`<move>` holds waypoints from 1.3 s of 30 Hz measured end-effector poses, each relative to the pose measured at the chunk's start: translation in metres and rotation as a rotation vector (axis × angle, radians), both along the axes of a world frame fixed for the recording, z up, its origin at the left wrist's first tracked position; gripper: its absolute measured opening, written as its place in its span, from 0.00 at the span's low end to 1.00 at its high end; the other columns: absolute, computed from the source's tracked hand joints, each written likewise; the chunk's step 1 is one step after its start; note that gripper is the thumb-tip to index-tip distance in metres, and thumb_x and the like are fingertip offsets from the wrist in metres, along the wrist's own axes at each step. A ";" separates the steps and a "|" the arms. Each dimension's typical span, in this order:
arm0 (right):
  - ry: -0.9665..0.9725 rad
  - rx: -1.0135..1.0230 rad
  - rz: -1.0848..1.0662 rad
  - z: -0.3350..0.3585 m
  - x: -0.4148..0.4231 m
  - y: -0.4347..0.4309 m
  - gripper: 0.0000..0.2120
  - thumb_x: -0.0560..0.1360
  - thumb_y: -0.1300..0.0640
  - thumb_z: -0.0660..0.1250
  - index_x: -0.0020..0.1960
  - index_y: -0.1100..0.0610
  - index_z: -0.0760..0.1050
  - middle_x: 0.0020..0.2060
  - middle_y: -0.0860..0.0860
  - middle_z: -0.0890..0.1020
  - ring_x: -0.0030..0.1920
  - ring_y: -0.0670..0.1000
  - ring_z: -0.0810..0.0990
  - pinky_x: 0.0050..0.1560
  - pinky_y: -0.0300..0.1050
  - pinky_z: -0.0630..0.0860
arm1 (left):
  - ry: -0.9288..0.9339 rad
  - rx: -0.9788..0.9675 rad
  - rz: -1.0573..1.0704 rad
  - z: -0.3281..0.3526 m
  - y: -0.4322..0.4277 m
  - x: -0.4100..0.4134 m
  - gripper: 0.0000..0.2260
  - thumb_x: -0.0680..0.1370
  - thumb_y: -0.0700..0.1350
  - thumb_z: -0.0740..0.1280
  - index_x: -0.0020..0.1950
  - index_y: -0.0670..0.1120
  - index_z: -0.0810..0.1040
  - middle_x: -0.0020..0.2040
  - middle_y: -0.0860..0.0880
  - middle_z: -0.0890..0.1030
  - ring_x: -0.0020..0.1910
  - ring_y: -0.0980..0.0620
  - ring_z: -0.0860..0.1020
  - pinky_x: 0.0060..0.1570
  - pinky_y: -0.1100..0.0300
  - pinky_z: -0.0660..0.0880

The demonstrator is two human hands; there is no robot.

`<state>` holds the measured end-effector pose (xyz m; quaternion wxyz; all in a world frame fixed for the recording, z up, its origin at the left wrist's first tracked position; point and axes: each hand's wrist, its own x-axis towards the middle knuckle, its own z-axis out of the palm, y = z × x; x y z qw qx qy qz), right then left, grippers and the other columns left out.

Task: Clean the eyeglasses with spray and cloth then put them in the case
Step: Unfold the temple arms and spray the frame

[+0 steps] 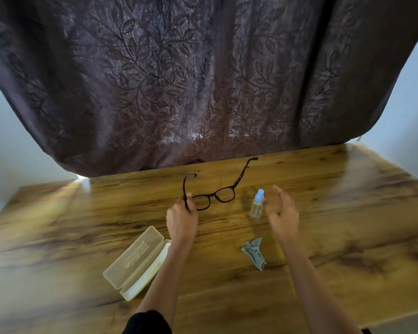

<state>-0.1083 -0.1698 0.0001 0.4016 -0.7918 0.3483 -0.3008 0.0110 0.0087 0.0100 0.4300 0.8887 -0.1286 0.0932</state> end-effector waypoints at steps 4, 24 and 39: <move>0.199 0.067 0.059 -0.013 0.010 -0.001 0.31 0.73 0.57 0.67 0.72 0.54 0.58 0.68 0.53 0.69 0.63 0.56 0.73 0.61 0.52 0.71 | 0.001 -0.002 0.009 0.000 -0.002 -0.002 0.16 0.81 0.46 0.56 0.35 0.43 0.70 0.26 0.50 0.71 0.24 0.51 0.71 0.23 0.65 0.59; -0.015 0.071 0.137 -0.033 0.027 -0.011 0.19 0.75 0.51 0.63 0.63 0.57 0.67 0.46 0.52 0.78 0.42 0.52 0.78 0.39 0.46 0.78 | 0.018 0.006 0.059 -0.009 -0.013 -0.002 0.15 0.81 0.47 0.56 0.37 0.43 0.71 0.27 0.51 0.72 0.23 0.58 0.70 0.21 0.67 0.63; -0.301 0.074 0.404 0.013 0.030 0.005 0.25 0.78 0.56 0.60 0.69 0.36 0.56 0.29 0.50 0.71 0.27 0.50 0.71 0.26 0.49 0.77 | -0.015 -0.024 0.048 -0.007 -0.035 0.002 0.16 0.81 0.45 0.55 0.34 0.44 0.70 0.25 0.52 0.70 0.22 0.56 0.69 0.21 0.67 0.60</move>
